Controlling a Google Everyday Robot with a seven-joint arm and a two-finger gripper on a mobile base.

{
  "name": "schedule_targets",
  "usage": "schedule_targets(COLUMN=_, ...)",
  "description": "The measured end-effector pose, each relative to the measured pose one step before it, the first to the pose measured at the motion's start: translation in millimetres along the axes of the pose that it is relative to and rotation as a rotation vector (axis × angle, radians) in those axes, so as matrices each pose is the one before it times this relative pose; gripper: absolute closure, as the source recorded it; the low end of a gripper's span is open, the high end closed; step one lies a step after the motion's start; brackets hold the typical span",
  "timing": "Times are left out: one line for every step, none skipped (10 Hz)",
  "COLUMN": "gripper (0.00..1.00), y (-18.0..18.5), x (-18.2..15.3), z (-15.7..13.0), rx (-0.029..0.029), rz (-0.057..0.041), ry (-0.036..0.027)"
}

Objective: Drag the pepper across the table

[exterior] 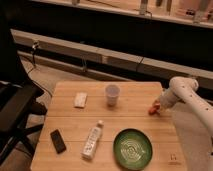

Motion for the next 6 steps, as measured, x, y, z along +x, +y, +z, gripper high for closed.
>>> schedule_targets(gripper=1.00, y=4.60, x=6.88, z=-1.50, rx=0.00281, rz=0.01507, ry=0.00251)
schedule_targets(gripper=1.00, y=1.24, x=0.98, z=0.12, rx=-0.00396, rz=-0.00271, ry=-0.00084)
schedule_targets(gripper=1.00, y=-1.09, x=-3.56, z=1.84, rx=-0.00420, rz=-0.00830, ry=-0.00182)
schedule_targets(gripper=1.00, y=-6.11, x=-7.69, z=2.07, rx=0.00129, rz=-0.01327, ry=-0.00076)
schedule_targets(gripper=1.00, y=-2.78, x=-3.76, z=1.50, rx=0.00161, rz=-0.00445, ry=-0.00065)
schedule_targets(gripper=1.00, y=-0.29, x=0.82, z=-0.41, rx=0.00295, rz=0.00120, ry=0.00116)
